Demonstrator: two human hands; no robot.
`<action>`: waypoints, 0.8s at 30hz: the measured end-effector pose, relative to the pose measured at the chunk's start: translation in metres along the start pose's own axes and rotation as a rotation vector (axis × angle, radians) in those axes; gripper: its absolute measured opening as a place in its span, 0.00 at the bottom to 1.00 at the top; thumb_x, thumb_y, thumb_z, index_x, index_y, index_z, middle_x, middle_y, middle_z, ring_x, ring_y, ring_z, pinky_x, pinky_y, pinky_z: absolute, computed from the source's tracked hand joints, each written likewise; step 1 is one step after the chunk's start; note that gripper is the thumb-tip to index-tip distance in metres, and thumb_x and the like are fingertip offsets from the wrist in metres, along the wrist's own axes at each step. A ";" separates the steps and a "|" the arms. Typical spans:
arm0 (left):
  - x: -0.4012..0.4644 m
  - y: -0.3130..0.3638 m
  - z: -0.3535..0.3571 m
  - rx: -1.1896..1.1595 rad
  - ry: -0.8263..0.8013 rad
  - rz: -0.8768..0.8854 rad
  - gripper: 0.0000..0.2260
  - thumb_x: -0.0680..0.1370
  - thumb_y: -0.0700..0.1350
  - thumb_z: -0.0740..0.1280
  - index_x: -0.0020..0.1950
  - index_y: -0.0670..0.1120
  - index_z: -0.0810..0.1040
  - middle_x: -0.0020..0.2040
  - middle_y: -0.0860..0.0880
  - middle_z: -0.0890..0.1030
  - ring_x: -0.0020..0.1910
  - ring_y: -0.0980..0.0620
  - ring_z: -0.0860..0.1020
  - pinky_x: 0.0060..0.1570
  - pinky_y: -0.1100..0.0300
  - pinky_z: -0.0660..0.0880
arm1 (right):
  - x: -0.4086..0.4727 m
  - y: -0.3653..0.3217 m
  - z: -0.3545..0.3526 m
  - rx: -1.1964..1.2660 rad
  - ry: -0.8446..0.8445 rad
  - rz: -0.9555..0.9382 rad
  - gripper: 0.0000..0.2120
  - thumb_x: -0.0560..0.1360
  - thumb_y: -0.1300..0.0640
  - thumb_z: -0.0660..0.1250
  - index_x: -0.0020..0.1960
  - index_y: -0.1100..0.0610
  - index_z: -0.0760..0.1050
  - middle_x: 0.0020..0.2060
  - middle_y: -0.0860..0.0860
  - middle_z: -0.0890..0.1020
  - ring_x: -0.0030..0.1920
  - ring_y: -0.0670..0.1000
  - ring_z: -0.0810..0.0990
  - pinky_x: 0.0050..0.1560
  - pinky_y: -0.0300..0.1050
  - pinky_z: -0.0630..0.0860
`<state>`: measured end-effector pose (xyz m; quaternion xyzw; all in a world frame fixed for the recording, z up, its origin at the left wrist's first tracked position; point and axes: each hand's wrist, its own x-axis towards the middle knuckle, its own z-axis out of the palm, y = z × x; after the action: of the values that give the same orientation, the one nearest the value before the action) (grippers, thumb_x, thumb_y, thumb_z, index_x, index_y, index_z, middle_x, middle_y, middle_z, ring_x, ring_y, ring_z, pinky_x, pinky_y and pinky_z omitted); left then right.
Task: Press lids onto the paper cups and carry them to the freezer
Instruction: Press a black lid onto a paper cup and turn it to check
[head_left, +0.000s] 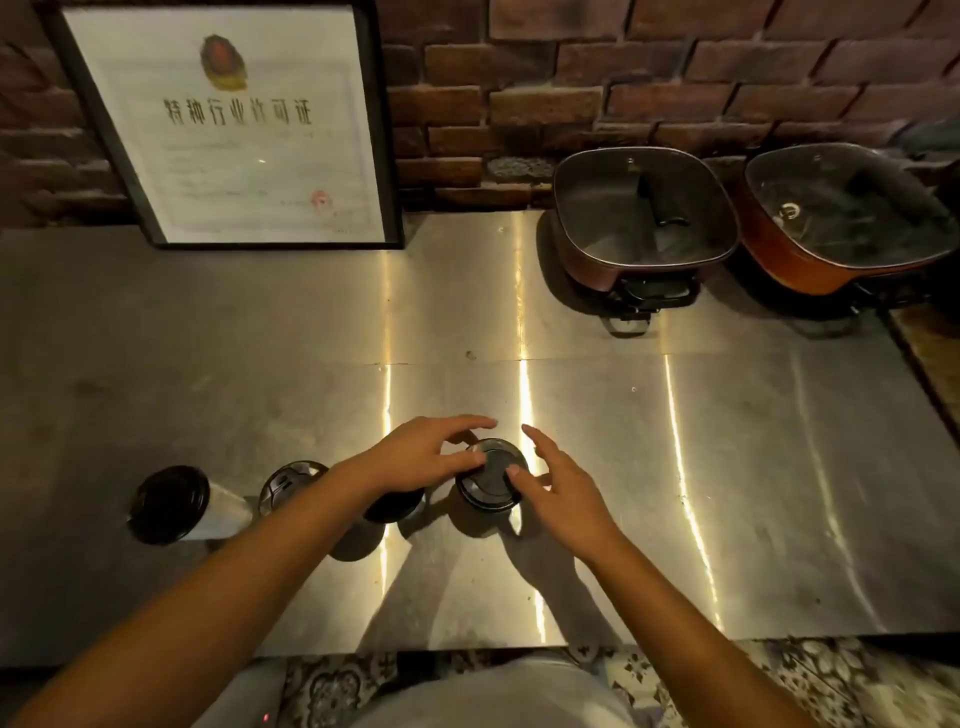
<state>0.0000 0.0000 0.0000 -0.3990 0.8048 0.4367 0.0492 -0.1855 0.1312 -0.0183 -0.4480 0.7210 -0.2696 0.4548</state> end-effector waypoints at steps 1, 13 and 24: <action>0.001 0.001 0.002 0.013 -0.016 0.012 0.22 0.82 0.57 0.66 0.76 0.62 0.69 0.70 0.54 0.79 0.67 0.54 0.77 0.70 0.52 0.71 | -0.001 0.001 0.002 -0.005 0.006 0.004 0.28 0.83 0.42 0.63 0.81 0.38 0.59 0.78 0.51 0.71 0.70 0.56 0.78 0.69 0.52 0.74; 0.002 0.015 0.013 0.129 -0.001 -0.042 0.22 0.82 0.56 0.67 0.75 0.62 0.69 0.69 0.53 0.80 0.62 0.50 0.82 0.62 0.56 0.74 | -0.006 0.006 0.003 0.286 0.014 0.145 0.20 0.83 0.53 0.66 0.74 0.44 0.70 0.61 0.52 0.80 0.42 0.45 0.83 0.33 0.35 0.81; -0.023 0.035 0.060 -0.267 0.195 -0.065 0.20 0.82 0.52 0.68 0.73 0.59 0.73 0.69 0.55 0.79 0.59 0.55 0.81 0.60 0.60 0.77 | -0.022 0.015 -0.030 0.212 0.031 0.103 0.18 0.83 0.56 0.67 0.73 0.50 0.74 0.64 0.53 0.81 0.34 0.34 0.82 0.33 0.25 0.74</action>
<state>-0.0250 0.0689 -0.0036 -0.4684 0.7270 0.4973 -0.0685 -0.2140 0.1572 -0.0080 -0.3557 0.7175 -0.3275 0.5015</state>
